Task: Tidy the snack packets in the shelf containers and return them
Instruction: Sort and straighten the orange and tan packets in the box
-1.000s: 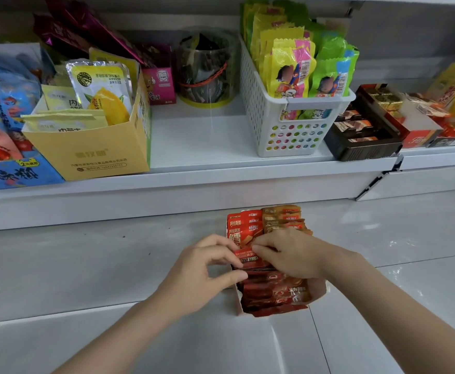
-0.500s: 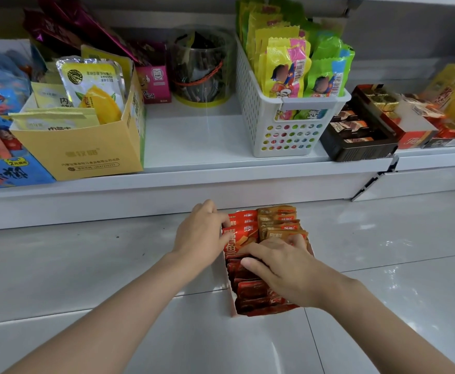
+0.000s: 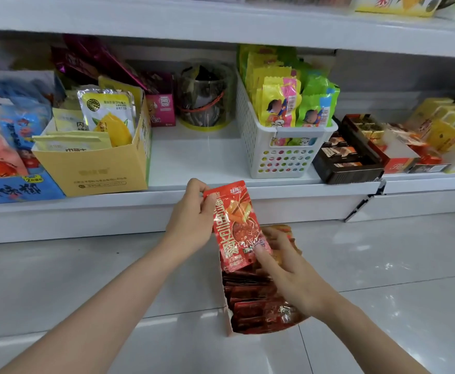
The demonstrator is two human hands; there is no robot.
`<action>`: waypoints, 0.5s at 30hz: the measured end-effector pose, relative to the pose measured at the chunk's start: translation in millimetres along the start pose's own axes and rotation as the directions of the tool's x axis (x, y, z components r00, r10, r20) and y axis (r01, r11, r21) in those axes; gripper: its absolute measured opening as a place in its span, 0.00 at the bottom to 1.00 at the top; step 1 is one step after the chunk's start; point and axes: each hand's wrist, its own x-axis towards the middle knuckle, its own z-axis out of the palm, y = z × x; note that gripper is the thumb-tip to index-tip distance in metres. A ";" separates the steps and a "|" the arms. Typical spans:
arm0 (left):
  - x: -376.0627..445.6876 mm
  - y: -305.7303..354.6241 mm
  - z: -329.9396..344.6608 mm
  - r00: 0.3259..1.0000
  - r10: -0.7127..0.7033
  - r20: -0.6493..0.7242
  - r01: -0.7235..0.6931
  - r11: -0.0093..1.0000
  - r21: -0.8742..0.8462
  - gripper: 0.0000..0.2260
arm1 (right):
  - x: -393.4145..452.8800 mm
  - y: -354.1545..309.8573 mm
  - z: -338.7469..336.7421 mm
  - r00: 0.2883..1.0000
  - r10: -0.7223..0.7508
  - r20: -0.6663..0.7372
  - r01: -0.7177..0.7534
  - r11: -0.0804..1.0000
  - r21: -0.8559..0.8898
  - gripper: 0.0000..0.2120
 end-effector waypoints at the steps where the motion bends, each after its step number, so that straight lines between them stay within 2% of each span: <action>1: -0.9 4.9 -1.0 1.000 -0.018 0.016 0.018 0.999 -0.041 0.07 | 0.5 -4.0 -0.4 0.999 0.016 0.038 -0.016 1.000 -0.001 0.23; 3: -3.6 12.3 0.6 0.997 -0.049 0.052 0.055 0.992 -0.117 0.07 | 0.8 -9.1 -0.8 0.993 0.071 0.090 -0.072 0.997 0.017 0.19; 7: -6.2 15.5 6.5 0.990 -0.124 0.065 0.136 0.963 -0.232 0.06 | 0.5 -7.5 -1.5 0.975 0.180 0.128 -0.185 0.982 0.030 0.24; 11: -5.1 17.4 7.3 0.981 -0.186 0.055 0.194 0.929 -0.315 0.06 | -3.6 -11.5 -2.9 0.959 0.195 0.205 -0.197 0.980 -0.013 0.13; 15: -3.7 17.2 7.6 0.981 -0.183 0.061 0.193 0.936 -0.293 0.07 | -2.4 -8.7 -2.2 0.961 0.185 0.203 -0.192 0.981 0.016 0.13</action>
